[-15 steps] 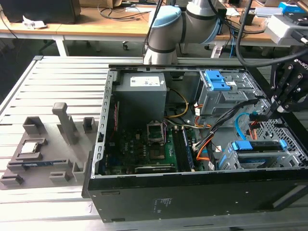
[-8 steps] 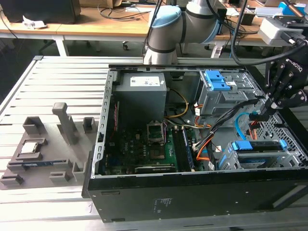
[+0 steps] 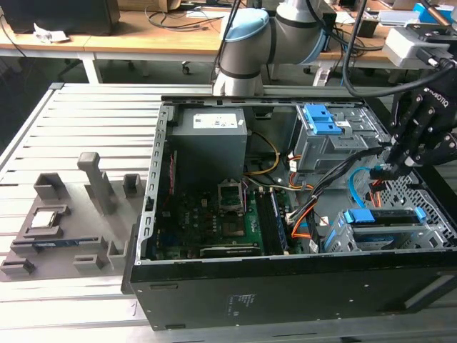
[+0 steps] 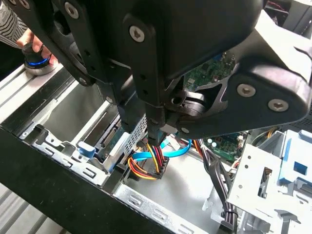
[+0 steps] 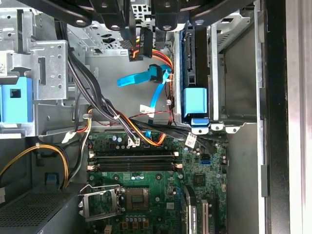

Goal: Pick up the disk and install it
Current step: 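Insert the first disk wire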

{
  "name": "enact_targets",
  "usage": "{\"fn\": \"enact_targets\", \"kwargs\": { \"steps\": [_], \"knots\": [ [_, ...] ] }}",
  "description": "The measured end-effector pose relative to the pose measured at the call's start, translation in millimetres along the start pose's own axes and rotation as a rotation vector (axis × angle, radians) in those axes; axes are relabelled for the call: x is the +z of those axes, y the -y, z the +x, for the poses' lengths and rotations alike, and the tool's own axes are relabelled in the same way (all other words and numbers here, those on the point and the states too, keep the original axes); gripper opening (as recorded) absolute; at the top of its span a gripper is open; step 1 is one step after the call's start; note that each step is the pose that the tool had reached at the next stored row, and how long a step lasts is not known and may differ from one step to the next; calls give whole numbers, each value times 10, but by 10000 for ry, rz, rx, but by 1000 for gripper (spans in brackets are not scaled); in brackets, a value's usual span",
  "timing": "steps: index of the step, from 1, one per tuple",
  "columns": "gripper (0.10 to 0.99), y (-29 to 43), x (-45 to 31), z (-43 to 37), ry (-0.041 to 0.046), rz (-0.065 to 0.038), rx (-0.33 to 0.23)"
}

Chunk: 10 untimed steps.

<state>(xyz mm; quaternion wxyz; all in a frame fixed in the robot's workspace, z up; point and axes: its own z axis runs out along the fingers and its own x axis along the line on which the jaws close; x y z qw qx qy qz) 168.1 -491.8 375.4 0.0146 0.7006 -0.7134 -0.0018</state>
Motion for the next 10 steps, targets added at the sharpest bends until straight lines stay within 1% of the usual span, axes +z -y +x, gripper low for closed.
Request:
{"fn": "enact_targets", "kwargs": {
  "steps": [3, 6, 8, 10],
  "knots": [
    [302, -26, 76, -13, -18, 0, 1],
    [302, -29, 169, -17, -27, 1, 0],
    [302, -30, 183, -18, -71, 2, 2],
    [302, -30, 183, -17, -74, 2, 2]
  ]
}}
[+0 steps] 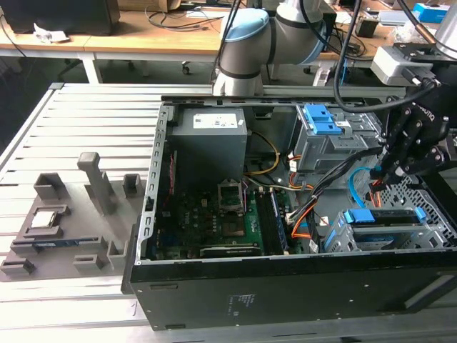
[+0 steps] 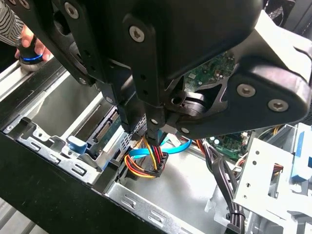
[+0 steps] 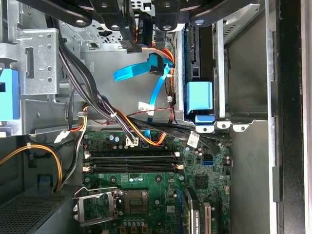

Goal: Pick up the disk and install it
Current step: 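Insert the first disk wire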

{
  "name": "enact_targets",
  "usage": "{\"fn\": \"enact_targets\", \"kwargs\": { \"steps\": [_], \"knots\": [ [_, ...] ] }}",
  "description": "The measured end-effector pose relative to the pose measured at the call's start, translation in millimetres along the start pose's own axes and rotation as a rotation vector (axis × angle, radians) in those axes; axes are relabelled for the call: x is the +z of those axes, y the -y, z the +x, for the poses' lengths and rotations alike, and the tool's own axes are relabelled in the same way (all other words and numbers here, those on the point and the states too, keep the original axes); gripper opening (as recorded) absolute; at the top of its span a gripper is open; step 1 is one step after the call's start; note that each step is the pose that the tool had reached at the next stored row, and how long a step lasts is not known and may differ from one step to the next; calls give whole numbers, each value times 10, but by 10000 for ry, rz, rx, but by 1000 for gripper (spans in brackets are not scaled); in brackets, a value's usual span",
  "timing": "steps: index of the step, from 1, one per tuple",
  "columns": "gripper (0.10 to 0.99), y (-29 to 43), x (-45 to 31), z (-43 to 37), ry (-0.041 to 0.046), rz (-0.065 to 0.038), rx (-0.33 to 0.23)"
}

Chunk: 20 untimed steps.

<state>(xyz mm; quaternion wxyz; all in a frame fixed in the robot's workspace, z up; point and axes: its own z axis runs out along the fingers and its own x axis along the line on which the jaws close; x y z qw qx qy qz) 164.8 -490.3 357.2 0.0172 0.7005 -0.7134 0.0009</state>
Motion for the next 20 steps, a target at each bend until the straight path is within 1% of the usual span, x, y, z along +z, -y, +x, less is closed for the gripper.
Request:
{"fn": "enact_targets", "kwargs": {
  "steps": [2, 3, 4, 10, 12, 13, 18, 20],
  "knots": [
    [290, 0, 1, 0, 0, 0, 0],
    [224, 0, 1, 0, -1, 0, 0],
    [188, 0, 1, 0, -3, 0, 0],
    [188, 0, 1, 0, -9, 0, 1],
    [204, 0, 1, 0, -12, 0, 0],
    [267, 0, 1, 0, -12, 0, 1],
    [267, 0, 1, -1, -24, 0, 0],
    [267, -1, -21, 0, -61, 1, 2]
  ]
}}
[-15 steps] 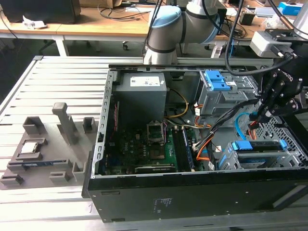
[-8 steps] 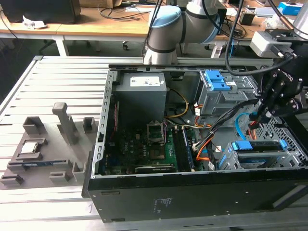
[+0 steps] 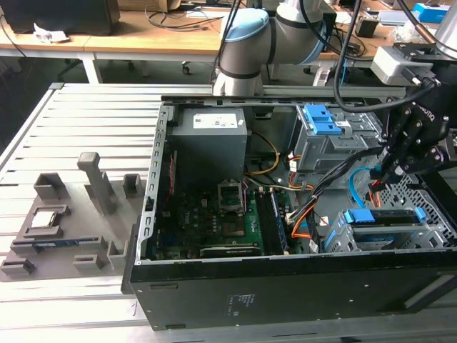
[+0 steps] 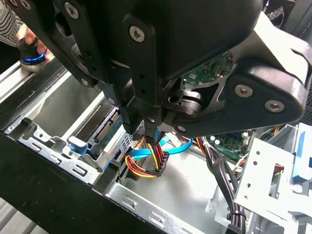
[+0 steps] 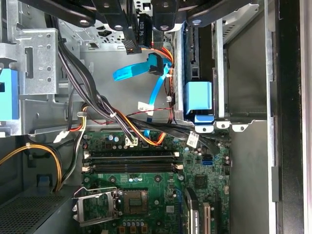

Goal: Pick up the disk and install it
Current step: 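Insert the first disk wire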

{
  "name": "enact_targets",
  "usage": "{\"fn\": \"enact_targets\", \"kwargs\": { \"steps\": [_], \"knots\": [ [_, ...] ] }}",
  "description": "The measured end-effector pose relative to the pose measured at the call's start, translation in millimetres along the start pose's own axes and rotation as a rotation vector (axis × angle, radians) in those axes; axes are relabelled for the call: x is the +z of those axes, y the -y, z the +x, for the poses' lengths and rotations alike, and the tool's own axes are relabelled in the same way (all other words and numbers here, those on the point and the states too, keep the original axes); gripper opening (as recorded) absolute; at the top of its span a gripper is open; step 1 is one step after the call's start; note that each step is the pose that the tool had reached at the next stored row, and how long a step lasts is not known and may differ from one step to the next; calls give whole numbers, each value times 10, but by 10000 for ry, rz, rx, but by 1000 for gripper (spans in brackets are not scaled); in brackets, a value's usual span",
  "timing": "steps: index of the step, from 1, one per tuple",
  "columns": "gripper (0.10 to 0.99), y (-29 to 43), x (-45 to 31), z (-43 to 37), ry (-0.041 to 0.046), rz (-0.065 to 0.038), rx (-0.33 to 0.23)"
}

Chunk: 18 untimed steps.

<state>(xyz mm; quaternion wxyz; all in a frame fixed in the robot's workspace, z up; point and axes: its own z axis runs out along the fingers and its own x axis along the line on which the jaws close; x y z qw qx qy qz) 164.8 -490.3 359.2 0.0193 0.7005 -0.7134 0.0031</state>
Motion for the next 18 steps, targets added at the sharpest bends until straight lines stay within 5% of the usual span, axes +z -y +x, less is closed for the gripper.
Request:
{"fn": "enact_targets", "kwargs": {
  "steps": [2, 6, 9, 18],
  "knots": [
    [267, -1, -39, 1, -72, 2, 2],
    [267, -1, -41, 1, -78, 2, 1],
    [165, -1, -40, 2, -78, 2, 1],
    [165, 0, -39, 46, -79, 2, 1]
  ]
}}
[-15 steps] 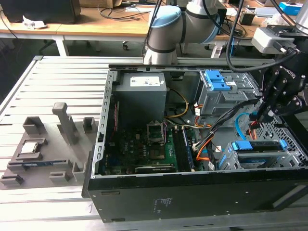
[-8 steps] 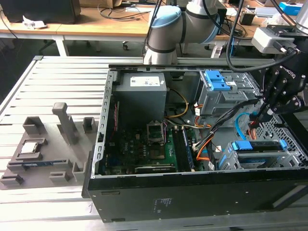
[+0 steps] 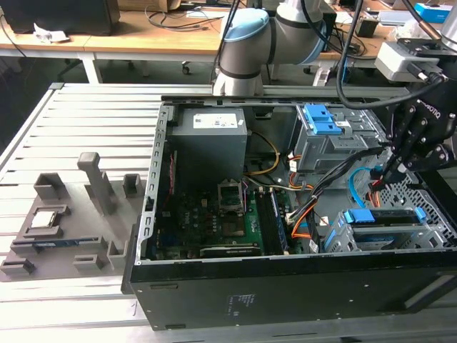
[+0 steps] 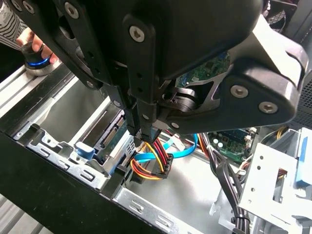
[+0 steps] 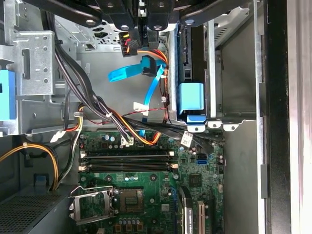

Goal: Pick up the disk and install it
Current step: 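Insert the first disk wire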

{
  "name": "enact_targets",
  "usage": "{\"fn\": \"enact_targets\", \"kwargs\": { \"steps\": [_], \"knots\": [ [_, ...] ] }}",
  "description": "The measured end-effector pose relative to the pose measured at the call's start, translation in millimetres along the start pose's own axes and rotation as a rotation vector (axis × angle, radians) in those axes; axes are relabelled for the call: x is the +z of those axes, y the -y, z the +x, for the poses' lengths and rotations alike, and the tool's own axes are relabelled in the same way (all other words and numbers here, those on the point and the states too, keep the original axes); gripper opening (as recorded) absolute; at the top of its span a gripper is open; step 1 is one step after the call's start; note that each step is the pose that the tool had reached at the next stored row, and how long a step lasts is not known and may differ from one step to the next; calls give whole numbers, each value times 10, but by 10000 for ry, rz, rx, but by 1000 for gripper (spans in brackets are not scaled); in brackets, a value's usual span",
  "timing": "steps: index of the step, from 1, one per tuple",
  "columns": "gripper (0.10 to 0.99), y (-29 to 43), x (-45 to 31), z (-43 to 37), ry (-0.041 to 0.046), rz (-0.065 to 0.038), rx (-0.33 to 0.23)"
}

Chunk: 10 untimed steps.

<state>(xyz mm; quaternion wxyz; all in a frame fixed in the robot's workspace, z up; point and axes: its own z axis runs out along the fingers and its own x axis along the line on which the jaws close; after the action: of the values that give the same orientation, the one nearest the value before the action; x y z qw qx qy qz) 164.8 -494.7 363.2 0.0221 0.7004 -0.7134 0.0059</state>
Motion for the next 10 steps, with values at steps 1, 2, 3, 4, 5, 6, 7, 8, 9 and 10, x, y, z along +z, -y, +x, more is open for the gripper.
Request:
{"fn": "enact_targets", "kwargs": {
  "steps": [1, 2, 3, 4, 5, 6, 7, 8, 9, 10],
  "knots": [
    [165, 0, 0, 9, -1, 0, 0],
    [165, 0, 1, 26, 0, 0, 0],
    [165, 1, 1, 39, -1, 0, 0],
    [165, 1, 2, 47, -3, 0, 0],
    [165, 1, 2, 58, -4, 0, 0],
    [165, 1, 3, 67, -4, 0, 0],
    [165, 2, 4, 78, -4, 0, 0],
    [165, 2, 4, 84, -5, 0, 0],
    [165, 2, 4, 88, -5, 0, 0],
    [165, 2, 5, 97, -8, 0, 0]
  ]
}}
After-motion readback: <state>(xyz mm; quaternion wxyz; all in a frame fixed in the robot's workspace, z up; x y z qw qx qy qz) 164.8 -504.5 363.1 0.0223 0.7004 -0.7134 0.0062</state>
